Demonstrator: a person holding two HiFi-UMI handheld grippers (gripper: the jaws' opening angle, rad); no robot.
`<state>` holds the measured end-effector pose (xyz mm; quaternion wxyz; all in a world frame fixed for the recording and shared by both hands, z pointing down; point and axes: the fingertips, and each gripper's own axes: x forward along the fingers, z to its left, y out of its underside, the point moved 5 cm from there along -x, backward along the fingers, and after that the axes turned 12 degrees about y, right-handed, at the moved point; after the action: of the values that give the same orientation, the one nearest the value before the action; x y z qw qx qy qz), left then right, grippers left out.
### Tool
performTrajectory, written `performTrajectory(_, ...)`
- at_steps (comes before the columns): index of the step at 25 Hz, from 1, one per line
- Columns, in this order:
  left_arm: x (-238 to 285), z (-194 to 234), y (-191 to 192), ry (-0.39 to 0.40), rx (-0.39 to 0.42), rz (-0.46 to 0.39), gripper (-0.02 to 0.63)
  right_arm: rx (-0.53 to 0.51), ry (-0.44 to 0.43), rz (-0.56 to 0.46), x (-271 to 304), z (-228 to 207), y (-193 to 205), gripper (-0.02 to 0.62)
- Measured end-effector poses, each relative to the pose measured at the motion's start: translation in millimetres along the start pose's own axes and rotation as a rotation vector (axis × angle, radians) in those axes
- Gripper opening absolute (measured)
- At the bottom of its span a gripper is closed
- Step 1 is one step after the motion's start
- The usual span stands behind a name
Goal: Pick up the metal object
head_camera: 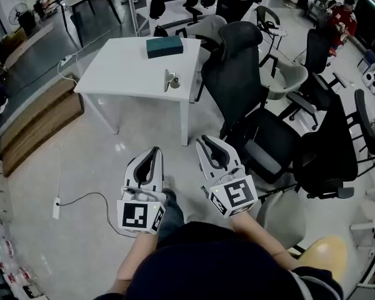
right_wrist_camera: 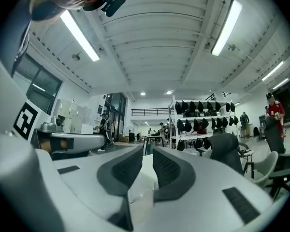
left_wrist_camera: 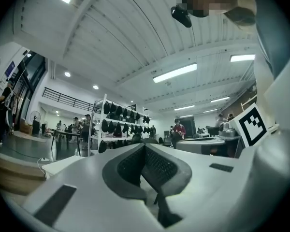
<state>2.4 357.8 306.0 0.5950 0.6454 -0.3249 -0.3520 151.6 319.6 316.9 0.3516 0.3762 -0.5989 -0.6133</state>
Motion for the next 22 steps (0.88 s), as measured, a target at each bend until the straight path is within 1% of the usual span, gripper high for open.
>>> performTrajectory(1,4.9,7.8,2.1,0.001,-0.004,0.001,0.023,0.004,-0.003,0.008,8.9,-0.8,2.4,0.07)
performTrajectory(2,10.5,16.8,4.1,0.002,-0.006,0.001,0.023,0.006,-0.004,0.017,19.1,-1.4,5.2,0.111)
performTrajectory(3,16.9,26.8,5.9,0.005,-0.007,0.002,0.023,0.009,-0.003,0.026,30.6,-2.0,8.3,0.124)
performTrajectory(9,63.1,105.8,15.0,0.029,0.014,0.006,0.023,0.015,0.017,0.059,118.9,-3.2,22.3,0.135)
performTrajectory(13,94.2,165.4,22.0,0.061,0.021,0.005,0.023,0.015,0.046,0.081,181.5,-1.4,31.3,0.135)
performTrajectory(17,125.3,224.3,25.1,0.102,0.012,0.012,0.023,0.025,0.095,0.104,243.1,0.8,34.7,0.135)
performTrajectory(22,156.7,273.3,34.6,0.159,0.002,0.02,0.023,0.031,0.154,0.123,292.8,-0.8,44.1,0.135)
